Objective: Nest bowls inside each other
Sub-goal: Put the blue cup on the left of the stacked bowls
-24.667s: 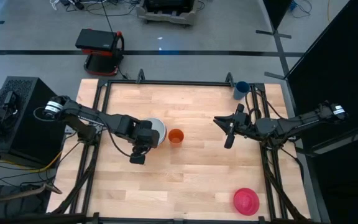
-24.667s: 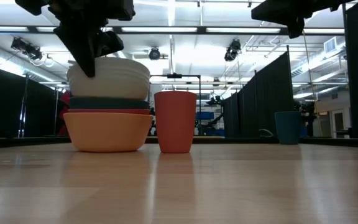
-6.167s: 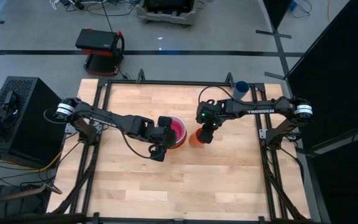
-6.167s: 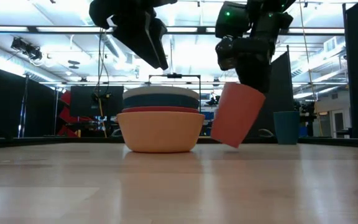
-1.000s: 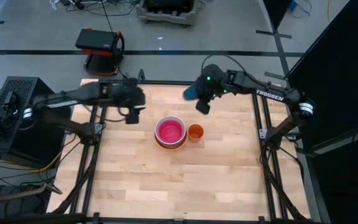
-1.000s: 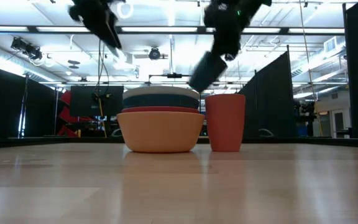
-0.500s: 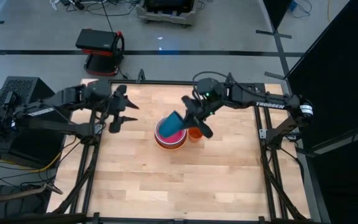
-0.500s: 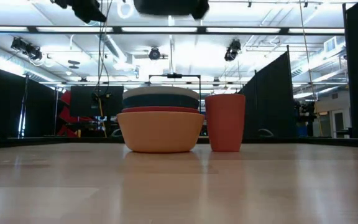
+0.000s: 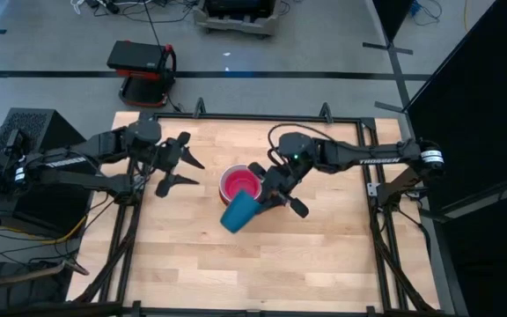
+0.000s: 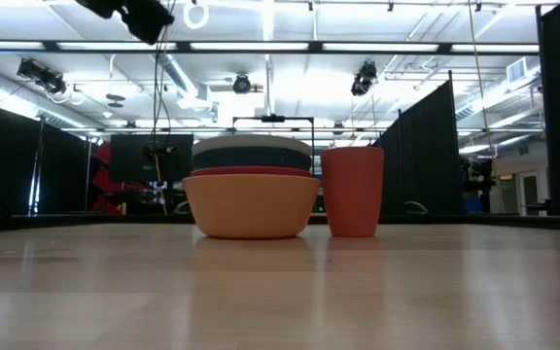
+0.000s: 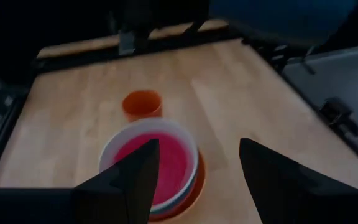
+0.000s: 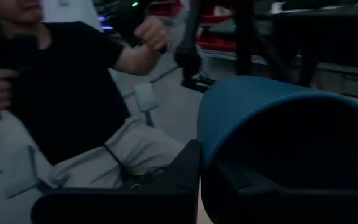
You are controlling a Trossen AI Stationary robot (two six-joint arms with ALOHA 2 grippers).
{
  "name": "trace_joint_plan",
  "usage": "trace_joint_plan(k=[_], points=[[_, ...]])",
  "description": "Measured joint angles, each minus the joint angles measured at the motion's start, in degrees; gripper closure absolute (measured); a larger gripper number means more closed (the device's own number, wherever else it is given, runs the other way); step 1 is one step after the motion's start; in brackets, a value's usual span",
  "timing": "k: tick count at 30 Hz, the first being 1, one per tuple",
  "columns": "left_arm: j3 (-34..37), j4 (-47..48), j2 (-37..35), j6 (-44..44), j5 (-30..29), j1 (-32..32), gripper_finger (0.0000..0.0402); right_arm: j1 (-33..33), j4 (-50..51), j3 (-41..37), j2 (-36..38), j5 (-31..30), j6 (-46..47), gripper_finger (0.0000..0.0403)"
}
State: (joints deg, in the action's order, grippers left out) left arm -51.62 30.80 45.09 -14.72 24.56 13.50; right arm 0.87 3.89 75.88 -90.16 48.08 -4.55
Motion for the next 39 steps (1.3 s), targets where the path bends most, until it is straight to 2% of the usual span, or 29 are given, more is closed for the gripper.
trace_joint_plan(k=[3, 7, 10, 13, 17, 33, 39], points=[[1.14, -2.44, -0.13, 0.09, 2.91, 0.00, 0.0193, -1.02, -4.69, -2.51, -0.01, 2.48, 0.44, 0.0403], [1.43, -3.86, 0.25, 0.14, 5.48, -0.02, 0.0193, -1.21, -15.96, -7.52, -0.01, 7.43, 2.70, 0.0403], [1.43, -5.80, 1.29, 0.28, 9.77, -0.24, 0.0193, -1.19, -21.73, -10.06, -0.01, 8.88, 4.36, 0.0403], [1.41, -9.14, 2.94, 0.38, 12.29, -1.51, 0.0199, -1.20, -22.95, -11.55, -0.01, 8.68, 4.41, 0.0403], [1.41, -12.88, 6.45, 0.33, 12.60, -3.27, 0.0208, -1.12, -22.95, -11.72, -1.67, 6.73, 4.67, 0.0403], [1.41, -18.54, 18.95, -0.63, 16.43, -4.61, 0.0216, -0.26, -24.90, -11.81, -12.48, 7.84, 10.31, 0.0403], [1.41, -21.21, 21.31, -1.57, 17.42, -5.45, 0.0204, -0.18, -28.38, -11.72, -12.75, 9.29, 13.43, 0.0403]])
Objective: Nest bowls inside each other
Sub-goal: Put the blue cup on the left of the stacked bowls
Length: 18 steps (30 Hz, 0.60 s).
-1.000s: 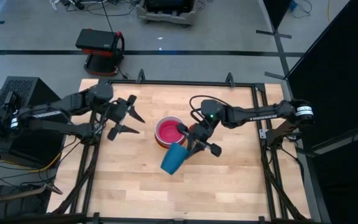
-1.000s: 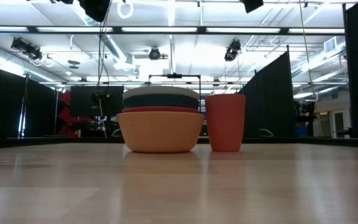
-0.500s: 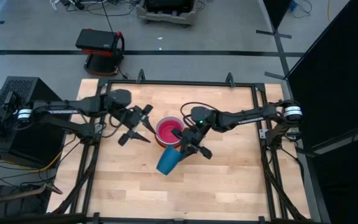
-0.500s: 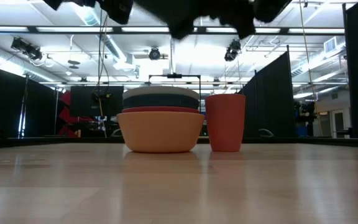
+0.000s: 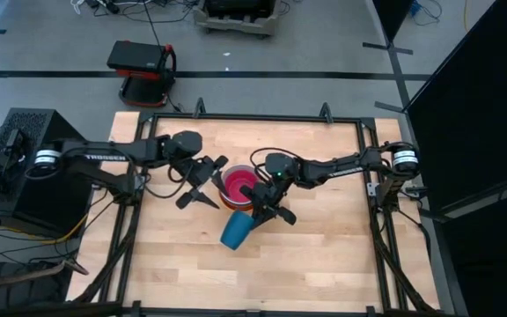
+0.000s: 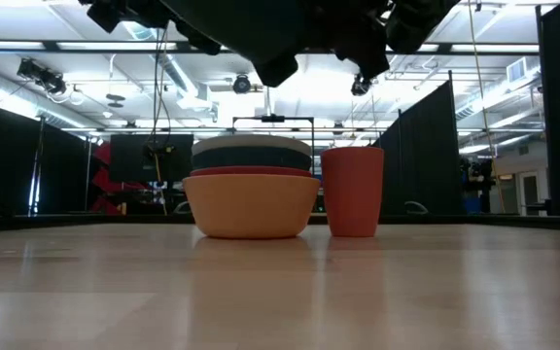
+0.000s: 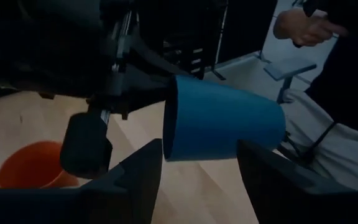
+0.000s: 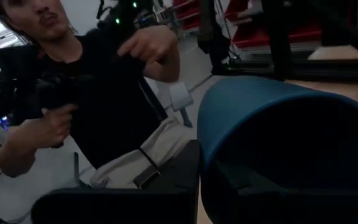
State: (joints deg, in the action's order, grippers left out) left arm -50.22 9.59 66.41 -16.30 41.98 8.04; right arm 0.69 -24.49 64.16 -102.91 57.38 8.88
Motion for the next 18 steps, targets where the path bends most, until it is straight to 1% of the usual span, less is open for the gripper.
trace_joint_plan(k=[5, 18], points=[[0.00, -1.84, 1.37, -1.24, 0.37, -0.73, 0.0204, -0.04, -0.46, -0.02, -0.04, -0.02, 0.91, 0.0403], [-0.01, -5.44, 3.33, -1.27, 2.87, -0.93, 0.0207, -0.18, -2.24, -0.02, -0.04, -1.83, 2.37, 0.0403]])
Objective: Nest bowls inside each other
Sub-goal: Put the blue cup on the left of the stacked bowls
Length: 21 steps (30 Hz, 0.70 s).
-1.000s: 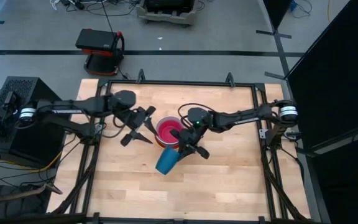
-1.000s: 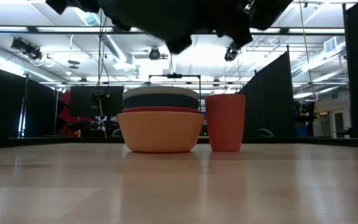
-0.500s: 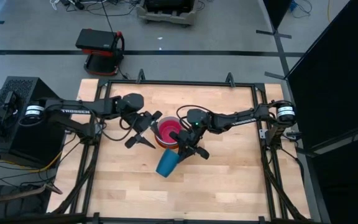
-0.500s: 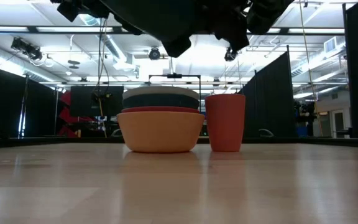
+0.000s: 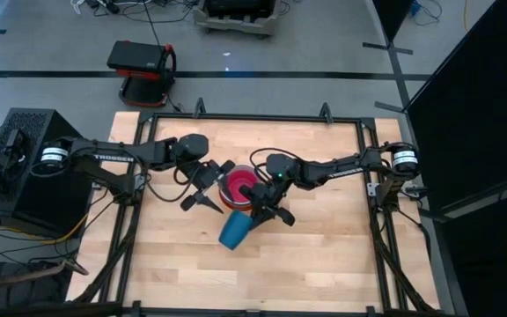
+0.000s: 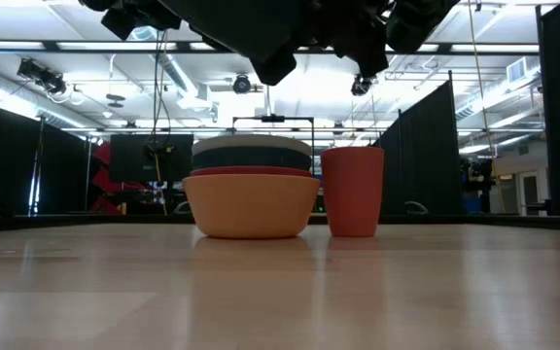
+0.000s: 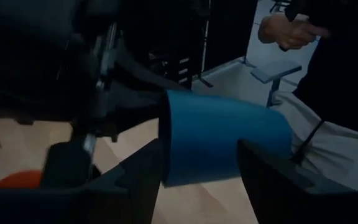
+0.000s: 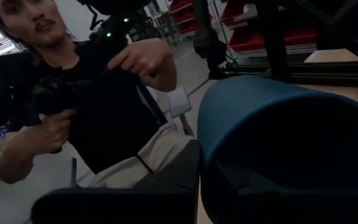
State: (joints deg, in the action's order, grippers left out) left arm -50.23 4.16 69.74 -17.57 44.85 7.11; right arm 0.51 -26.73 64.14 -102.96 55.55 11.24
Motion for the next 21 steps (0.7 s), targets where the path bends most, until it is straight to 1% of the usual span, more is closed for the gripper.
trace_joint_plan(k=[14, 19, 21], points=[[-0.01, -1.98, 0.98, 0.01, 0.95, -0.15, 0.0208, -0.08, -1.02, 0.00, 0.00, -2.47, 2.14, 0.0403], [-0.01, -3.45, 2.34, 0.22, 2.22, -0.29, 0.0209, -0.28, -0.98, 0.00, 0.00, -1.61, 3.70, 0.0403], [0.00, -3.54, 2.80, 0.39, 2.63, -0.40, 0.0210, -0.50, -0.58, 0.90, -1.06, -0.87, 4.03, 0.0403]])
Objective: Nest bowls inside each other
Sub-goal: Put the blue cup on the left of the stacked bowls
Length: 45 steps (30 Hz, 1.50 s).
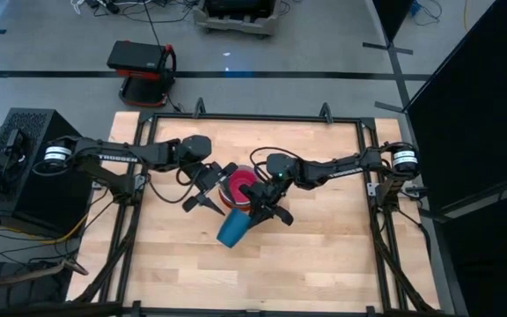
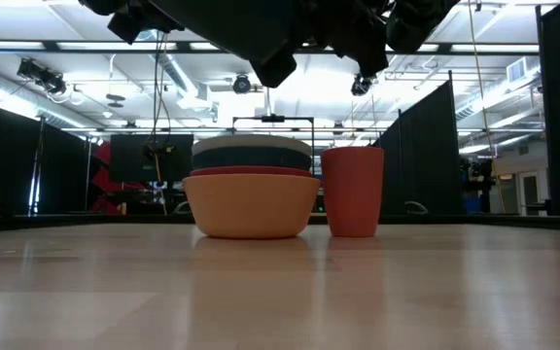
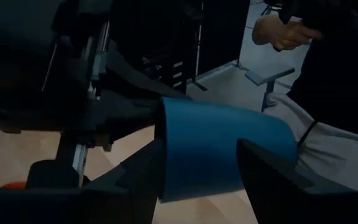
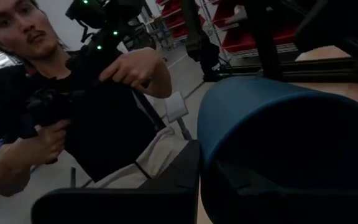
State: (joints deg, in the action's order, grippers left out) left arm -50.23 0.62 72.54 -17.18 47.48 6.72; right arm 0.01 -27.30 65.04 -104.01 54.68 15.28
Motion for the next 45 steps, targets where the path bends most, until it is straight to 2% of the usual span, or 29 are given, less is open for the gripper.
trace_joint_plan(k=[17, 24, 45], points=[[0.10, 0.14, 2.86, 1.42, 3.00, -1.16, 0.0214, -1.33, 4.01, 11.09, -12.35, 7.18, 3.54, 0.0403], [0.01, 1.67, 2.92, 1.33, 1.33, -2.58, 0.0214, -1.08, 3.71, 13.70, -11.66, 8.09, 4.20, 0.0403], [-0.01, 2.01, 2.92, 2.60, 0.95, -2.70, 0.0213, -0.57, 4.23, 13.79, -11.66, 9.71, 3.95, 0.0403]])
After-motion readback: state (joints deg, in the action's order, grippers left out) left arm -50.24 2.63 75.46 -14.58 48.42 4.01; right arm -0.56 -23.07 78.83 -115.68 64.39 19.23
